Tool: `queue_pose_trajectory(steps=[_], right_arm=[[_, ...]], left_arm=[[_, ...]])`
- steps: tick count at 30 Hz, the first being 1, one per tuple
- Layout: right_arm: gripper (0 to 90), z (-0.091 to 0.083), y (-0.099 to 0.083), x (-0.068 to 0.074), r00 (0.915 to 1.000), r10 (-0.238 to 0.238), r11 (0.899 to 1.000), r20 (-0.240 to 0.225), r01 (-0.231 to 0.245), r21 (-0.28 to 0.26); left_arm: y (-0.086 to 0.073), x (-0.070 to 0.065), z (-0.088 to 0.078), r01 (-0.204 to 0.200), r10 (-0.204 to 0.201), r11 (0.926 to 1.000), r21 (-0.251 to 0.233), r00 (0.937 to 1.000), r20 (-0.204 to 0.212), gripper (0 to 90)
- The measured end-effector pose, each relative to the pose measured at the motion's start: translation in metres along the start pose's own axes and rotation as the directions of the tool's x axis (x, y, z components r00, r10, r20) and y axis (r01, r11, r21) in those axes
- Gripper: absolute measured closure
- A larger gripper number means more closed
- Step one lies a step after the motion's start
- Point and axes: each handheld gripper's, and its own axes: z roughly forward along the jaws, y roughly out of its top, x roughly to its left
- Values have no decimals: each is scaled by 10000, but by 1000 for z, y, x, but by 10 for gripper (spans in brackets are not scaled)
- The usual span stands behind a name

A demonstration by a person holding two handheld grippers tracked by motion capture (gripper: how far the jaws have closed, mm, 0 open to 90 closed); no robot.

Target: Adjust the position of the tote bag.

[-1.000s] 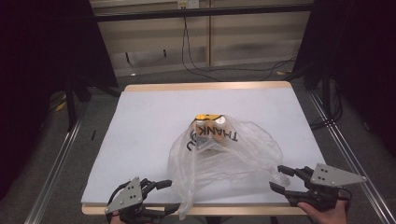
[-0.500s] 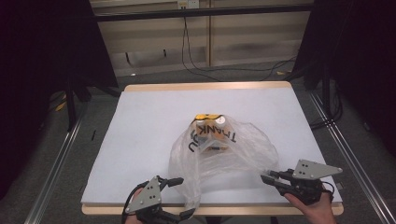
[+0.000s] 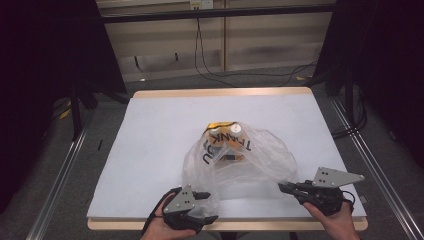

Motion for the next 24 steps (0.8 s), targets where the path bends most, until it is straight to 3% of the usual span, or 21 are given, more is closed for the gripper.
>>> queue_pose_trajectory(steps=[2,4,6,10,11,14,17,20,21,24], right_arm=[[877,0,0,-1,10000,23,10000,60,-23,-17],[878,0,1,-2,9999,111,9999,45,-111,-46],[878,0,2,-4,10000,45,10000,77,-45,-52],[878,2,2,-6,10000,69,10000,43,-69,35],[878,2,1,-6,10000,64,10000,50,-64,44],[879,2,1,-6,9999,100,9999,28,-100,60],[879,3,1,-7,9999,124,9999,14,-124,62],[880,3,1,-7,9999,115,9999,11,-115,79],[881,3,1,-7,9999,128,9999,4,-128,78],[881,2,2,-7,9999,94,10000,-50,-94,17]], left_arm=[[1,2,5,-145,142,9997,216,9998,129,444],[1,3,12,-221,202,9982,563,9992,348,483],[0,2,15,-384,370,9934,1082,9992,154,544],[-4,5,18,-195,179,9894,1438,9998,120,637],[-4,7,18,-77,33,9889,1485,9996,297,661],[-5,9,17,76,-123,9891,1468,9994,311,781],[-5,13,17,484,-564,9888,1413,9970,533,857],[-4,15,13,510,-594,9839,1716,9973,441,892],[-5,15,13,600,-665,9896,1311,9967,455,895],[0,16,4,788,-830,9924,944,9957,416,897]])
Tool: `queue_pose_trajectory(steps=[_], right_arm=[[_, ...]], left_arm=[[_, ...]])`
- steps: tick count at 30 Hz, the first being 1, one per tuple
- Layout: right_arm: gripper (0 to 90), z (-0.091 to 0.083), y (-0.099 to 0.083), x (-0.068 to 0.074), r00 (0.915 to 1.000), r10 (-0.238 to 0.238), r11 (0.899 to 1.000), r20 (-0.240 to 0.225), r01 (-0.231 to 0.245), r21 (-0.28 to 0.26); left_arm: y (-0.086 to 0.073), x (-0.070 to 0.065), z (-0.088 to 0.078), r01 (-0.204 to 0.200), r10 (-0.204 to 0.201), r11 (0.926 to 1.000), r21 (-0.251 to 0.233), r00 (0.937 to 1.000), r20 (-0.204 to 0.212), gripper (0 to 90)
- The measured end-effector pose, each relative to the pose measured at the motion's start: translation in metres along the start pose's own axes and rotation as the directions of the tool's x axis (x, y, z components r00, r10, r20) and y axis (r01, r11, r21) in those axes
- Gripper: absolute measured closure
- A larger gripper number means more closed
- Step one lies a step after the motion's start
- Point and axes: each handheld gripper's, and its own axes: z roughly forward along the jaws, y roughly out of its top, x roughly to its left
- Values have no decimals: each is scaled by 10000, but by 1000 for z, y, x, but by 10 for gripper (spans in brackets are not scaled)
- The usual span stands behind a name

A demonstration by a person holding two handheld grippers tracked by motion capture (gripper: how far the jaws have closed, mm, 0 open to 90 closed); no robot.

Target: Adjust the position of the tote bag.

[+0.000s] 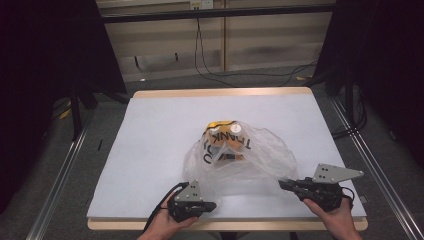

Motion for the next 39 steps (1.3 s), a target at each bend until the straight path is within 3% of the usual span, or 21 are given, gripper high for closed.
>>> queue_pose_trajectory(steps=[3,6,8,16,20,25,30,31,33,34,35,38,39], right_arm=[[882,-4,2,0,10000,23,9999,-22,-23,-117],[883,-9,5,-1,10000,29,9996,-56,-31,-275],[884,-11,6,-2,10000,63,9992,-37,-65,-388],[886,-21,15,-5,10000,2,9965,-19,-3,-831],[887,-22,29,-9,9999,-95,9938,-39,90,-1105],[887,-22,53,-13,9991,-419,9881,-32,410,-1482],[888,-22,73,-18,9979,-628,9749,-156,580,-2148],[888,-21,76,-18,9976,-652,9730,-216,587,-2233],[888,-21,82,-19,9972,-693,9677,-276,605,-2449],[888,-22,85,-20,9972,-708,9663,-238,626,-2498],[888,-22,88,-20,9970,-722,9640,-278,626,-2586],[888,-23,97,-22,9964,-796,9559,-301,677,-2859],[888,-24,101,-23,9963,-802,9528,-309,675,-2962]], left_arm=[[5,-1,-13,97,-103,9969,-782,9999,-66,897],[9,-3,-26,-70,49,9917,-1286,9998,-168,897],[11,-5,-31,42,-53,9873,-1589,10000,-62,897],[24,-9,-55,-292,240,9705,-2395,9994,-242,897],[38,-12,-69,-593,491,9571,-2835,9979,-430,896],[56,-9,-86,-790,611,9287,-3624,9963,-607,897],[66,-1,-101,-924,659,9114,-4010,9947,-795,897],[68,1,-105,-938,669,9036,-4179,9947,-786,897],[71,4,-115,-987,584,8896,-4459,9929,-1033,897],[73,5,-120,-1019,531,8846,-4551,9915,-1187,897],[76,6,-125,-1057,491,8849,-4536,9897,-1347,897],[82,9,-139,-1123,360,8635,-4917,9861,-1620,898],[84,10,-144,-1235,405,8605,-4942,9837,-1754,898]])
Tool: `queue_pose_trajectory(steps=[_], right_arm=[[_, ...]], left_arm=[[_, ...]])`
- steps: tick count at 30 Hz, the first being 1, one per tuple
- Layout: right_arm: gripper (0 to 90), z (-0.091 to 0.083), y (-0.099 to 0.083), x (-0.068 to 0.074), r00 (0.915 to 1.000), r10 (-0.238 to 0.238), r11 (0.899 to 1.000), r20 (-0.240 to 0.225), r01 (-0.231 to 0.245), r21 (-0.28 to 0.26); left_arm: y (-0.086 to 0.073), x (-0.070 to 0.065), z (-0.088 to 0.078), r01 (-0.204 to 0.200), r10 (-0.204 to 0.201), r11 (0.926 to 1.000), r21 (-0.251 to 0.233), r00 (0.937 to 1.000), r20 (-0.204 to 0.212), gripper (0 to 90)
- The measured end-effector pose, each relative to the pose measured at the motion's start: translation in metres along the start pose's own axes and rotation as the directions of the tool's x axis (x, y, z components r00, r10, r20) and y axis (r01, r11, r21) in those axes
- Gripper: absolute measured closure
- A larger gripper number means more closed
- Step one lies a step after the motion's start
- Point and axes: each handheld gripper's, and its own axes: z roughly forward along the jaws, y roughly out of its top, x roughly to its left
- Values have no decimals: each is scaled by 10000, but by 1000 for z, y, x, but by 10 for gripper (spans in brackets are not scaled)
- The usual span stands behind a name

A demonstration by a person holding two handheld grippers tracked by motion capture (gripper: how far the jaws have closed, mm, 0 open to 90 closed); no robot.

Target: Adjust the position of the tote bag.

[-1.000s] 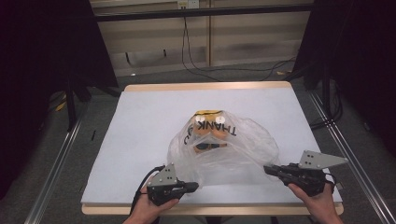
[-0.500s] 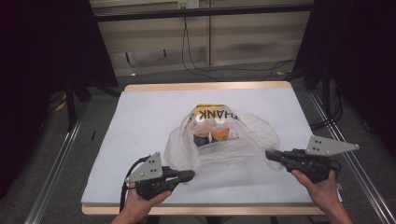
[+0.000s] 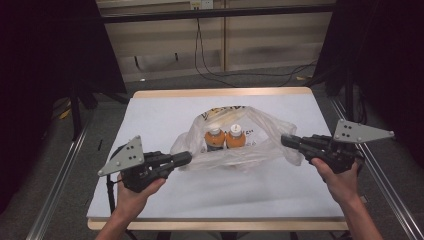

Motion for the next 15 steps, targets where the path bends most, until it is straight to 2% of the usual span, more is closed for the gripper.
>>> queue_pose_trajectory(steps=[1,7,9,10,15], right_arm=[[888,0,3,-1,10000,-40,9999,36,40,-100],[888,2,24,-9,10000,-59,9989,59,62,-459],[888,3,30,-12,9999,-98,9984,79,102,-549],[888,3,33,-13,9999,-80,9983,88,85,-576],[889,4,51,-19,9996,-165,9961,238,185,-858]], left_arm=[[5,3,-3,53,-54,9997,-250,10000,-58,898],[23,21,-12,44,-77,9967,-808,9991,-416,898],[27,27,-14,35,-69,9964,-850,9992,-398,898],[30,29,-15,127,-175,9950,-986,9987,-473,898],[43,40,-21,35,-139,9918,-1276,9967,-803,899]])
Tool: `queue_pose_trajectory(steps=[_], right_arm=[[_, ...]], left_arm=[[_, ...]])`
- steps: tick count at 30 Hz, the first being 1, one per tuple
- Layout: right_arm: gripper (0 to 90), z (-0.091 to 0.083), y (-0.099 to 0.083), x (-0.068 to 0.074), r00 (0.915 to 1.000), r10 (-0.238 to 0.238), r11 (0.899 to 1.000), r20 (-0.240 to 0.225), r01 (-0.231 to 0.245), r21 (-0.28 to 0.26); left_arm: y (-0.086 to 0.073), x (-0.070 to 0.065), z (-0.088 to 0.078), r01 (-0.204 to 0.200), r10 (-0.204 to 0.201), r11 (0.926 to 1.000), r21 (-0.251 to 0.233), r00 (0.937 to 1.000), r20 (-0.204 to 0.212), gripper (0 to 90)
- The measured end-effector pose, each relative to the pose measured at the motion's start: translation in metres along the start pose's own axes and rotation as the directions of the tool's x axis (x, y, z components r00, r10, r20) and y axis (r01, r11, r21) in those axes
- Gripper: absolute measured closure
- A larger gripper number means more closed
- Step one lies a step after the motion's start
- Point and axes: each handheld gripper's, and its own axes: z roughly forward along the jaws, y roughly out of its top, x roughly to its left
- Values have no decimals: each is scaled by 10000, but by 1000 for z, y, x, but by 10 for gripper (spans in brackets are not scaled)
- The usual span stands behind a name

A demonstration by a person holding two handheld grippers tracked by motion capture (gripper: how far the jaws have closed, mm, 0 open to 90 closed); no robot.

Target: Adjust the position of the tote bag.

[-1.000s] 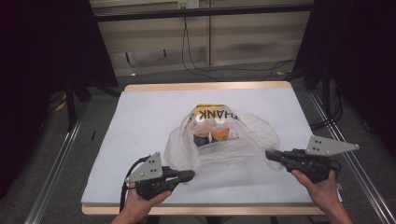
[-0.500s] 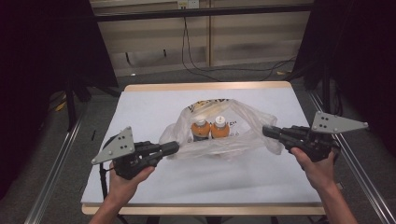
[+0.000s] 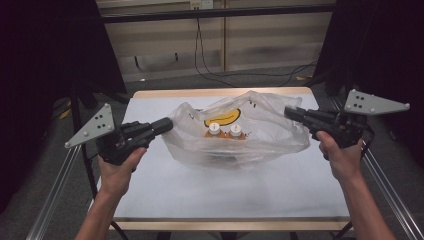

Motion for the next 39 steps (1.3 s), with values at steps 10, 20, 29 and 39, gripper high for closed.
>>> queue_pose_trajectory(steps=[10,20,29,39], right_arm=[[889,8,40,-16,9986,-158,9985,510,184,-512],[891,6,74,-34,9906,-146,9946,1360,283,-996],[892,19,53,-46,9897,164,9988,1421,-95,-488],[892,22,22,-54,9827,556,9979,1765,-604,216]], left_arm=[[15,26,-3,48,-69,9996,-268,9969,-782,899],[11,43,-18,350,-413,9983,-456,9885,-1458,899],[-2,54,-23,534,-578,9981,-292,9826,-1764,899],[-31,64,-22,1136,-1133,9935,-122,9664,-2308,899]])
